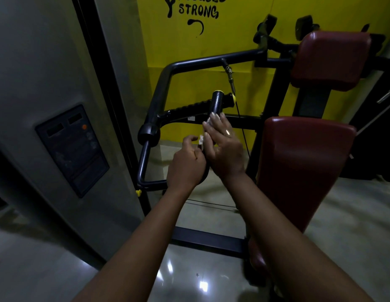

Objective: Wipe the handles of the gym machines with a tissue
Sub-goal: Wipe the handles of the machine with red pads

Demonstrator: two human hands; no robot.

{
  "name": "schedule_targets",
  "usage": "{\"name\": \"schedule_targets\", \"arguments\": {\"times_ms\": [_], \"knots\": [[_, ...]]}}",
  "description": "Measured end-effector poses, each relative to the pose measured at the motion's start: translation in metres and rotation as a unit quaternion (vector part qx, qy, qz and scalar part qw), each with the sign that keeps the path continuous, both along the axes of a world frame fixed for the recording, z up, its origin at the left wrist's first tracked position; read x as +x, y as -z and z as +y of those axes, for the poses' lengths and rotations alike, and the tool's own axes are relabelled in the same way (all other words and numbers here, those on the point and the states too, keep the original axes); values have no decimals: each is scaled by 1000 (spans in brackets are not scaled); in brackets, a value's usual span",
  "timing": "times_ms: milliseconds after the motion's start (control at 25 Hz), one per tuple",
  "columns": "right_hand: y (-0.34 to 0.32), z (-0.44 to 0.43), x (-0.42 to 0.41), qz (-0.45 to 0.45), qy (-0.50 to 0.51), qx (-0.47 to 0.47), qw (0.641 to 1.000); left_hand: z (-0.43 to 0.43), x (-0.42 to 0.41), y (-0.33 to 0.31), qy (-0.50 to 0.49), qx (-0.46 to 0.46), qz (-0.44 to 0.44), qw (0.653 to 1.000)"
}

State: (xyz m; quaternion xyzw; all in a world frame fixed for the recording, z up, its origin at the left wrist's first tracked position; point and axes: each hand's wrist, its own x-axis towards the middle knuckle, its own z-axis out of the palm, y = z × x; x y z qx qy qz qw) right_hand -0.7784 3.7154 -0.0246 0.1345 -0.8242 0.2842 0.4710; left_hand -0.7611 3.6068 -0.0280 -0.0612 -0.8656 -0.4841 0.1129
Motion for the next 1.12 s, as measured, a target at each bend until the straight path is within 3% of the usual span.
{"name": "schedule_targets", "arguments": {"times_ms": [160, 320, 480, 600, 720, 840, 880, 920, 960, 1120], "knots": [[-8, 2, -6, 2, -14, 62, 998, -1, 4, 0, -13, -1, 13, 1000], [19, 8, 4, 72, -21, 50, 996, -2, 2, 2, 10, 2, 24, 1000], [5, -18, -7, -7, 29, -75, 997, -3, 1, -2, 61, -31, 34, 997], [-8, -29, 2, -91, 34, -209, 973, -3, -1, -4, 87, -46, 2, 995], [3, -35, 29, -152, -1, -413, 898, -5, 0, -6, 76, -41, -51, 995], [-2, -30, 19, -201, -127, -652, 720, -4, 0, -6, 70, -48, -98, 992], [-8, -25, 11, -215, -159, -686, 677, -5, 0, -7, 67, -53, -115, 990], [-13, -21, 2, -223, -180, -693, 661, -5, -1, -7, 67, -56, -131, 988], [-17, -17, -6, -216, -187, -683, 672, -5, 0, -8, 70, -54, -143, 986], [-14, -23, 4, -152, -170, -585, 779, -8, 1, -11, 94, -44, -145, 984]]}}
